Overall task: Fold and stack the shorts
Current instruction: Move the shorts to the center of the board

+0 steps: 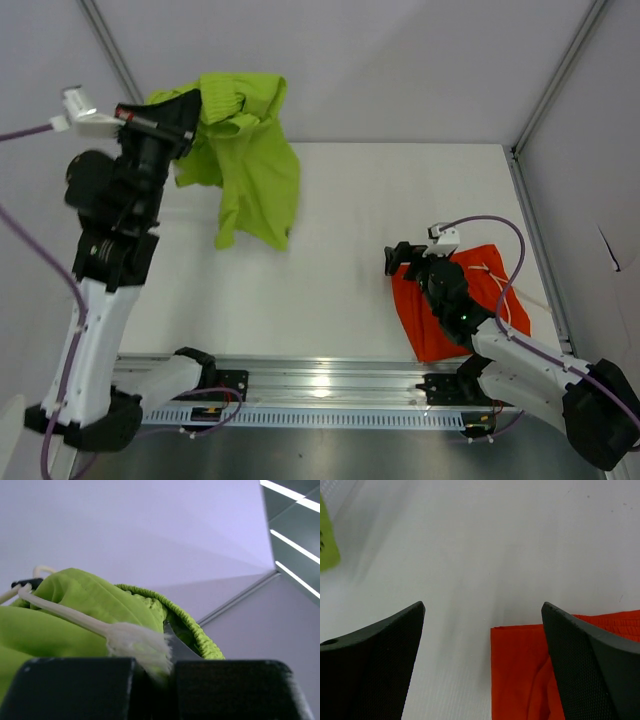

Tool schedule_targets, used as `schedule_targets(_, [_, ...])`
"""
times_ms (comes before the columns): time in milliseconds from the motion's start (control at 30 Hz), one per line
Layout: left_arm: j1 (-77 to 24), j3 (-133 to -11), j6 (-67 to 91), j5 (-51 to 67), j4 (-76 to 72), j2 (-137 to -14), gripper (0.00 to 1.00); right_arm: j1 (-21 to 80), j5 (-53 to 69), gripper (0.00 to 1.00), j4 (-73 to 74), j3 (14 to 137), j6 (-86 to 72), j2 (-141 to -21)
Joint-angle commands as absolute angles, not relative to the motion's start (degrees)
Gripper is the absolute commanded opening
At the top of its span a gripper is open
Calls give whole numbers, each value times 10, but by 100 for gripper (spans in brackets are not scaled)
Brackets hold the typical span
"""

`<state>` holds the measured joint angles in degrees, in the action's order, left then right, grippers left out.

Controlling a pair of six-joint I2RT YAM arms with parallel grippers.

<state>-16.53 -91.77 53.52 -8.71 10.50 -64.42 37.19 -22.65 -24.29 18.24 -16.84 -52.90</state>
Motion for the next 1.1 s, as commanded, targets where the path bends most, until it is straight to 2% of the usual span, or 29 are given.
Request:
schedule_targets(0, [-185, -867, 496, -125, 71, -543, 0, 374, -252, 99, -261, 200, -160, -512])
schedule_targets(67, [-189, -814, 515, -99, 64, -490, 0, 374, -253, 99, -264, 199, -160, -512])
schedule_targets(267, [-192, -694, 559, -20, 73, -442, 0, 374, -248, 99, -268, 205, -161, -529])
schedule_targets(400, [-230, -579, 572, -17, 39, -476, 0, 374, -254, 100, -265, 204, -161, -526])
schedule_targets(500, [-293, -561, 549, -58, 13, -536, 0, 374, -258, 99, -265, 204, -161, -526])
schedule_targets(600, [-344, -603, 520, -76, 16, -600, 0, 373, -257, 100, -262, 206, -163, -531])
schedule_targets(700, [-347, -655, 498, -54, 117, -705, 63, 372, -252, 100, -259, 207, -163, -531])
schedule_targets(733, [-347, -730, 491, -59, 162, -751, 84, 372, -250, 99, -259, 206, -163, -531])
schedule_targets(800, [-346, -789, 469, -83, 252, -783, 97, 371, -238, 99, -262, 206, -163, -530])
schedule_targets(833, [-345, -802, 464, -89, 270, -794, 99, 372, -231, 100, -263, 205, -162, -531])
schedule_targets(933, [-338, -833, 450, -90, 297, -808, 99, 372, -188, 99, -277, 207, -155, -542])
schedule_targets(1067, [-319, -805, 427, -69, 294, -780, 99, 372, -121, 99, -289, 221, -148, -574])
